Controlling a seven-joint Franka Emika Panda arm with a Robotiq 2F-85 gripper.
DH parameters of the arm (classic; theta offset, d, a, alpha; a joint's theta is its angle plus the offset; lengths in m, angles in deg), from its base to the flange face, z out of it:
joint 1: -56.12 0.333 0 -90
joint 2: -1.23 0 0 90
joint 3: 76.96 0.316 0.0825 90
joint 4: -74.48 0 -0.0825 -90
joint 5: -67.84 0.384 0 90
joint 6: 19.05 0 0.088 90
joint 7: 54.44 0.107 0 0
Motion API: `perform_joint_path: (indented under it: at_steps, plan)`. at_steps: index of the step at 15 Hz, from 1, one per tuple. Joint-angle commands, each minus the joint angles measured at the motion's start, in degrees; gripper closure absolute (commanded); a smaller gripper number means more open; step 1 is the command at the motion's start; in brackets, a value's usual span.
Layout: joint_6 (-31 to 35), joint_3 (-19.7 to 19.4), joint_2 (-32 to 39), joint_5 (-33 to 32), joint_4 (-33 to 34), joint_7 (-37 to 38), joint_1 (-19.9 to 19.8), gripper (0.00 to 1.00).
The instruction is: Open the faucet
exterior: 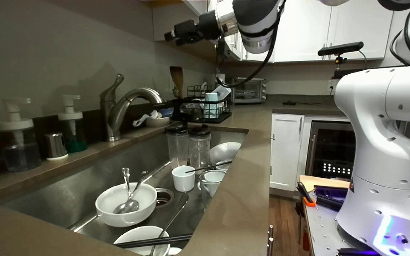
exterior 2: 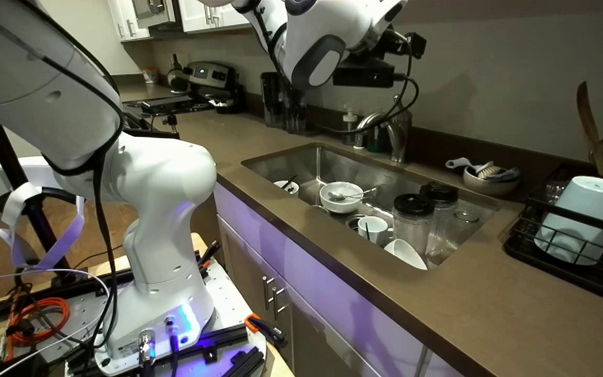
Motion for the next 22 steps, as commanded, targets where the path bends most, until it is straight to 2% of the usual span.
perform_joint_path:
  at_steps: [1,6,12,18,22]
  plan:
    - [-0.1,4.2,0.0,0.3,1.4,3.1,-2.9,0.00]
    - [-0.3,8.2,0.5,0.4,0.8,5.9,-5.2,0.00]
    - [-0.3,9.4,2.1,1.0,1.5,10.4,-5.3,0.00]
    - [-0.5,6.3,5.2,0.3,3.5,15.8,-1.3,0.00]
    - [-0.5,1.7,6.8,-0.6,7.1,18.8,3.8,0.00]
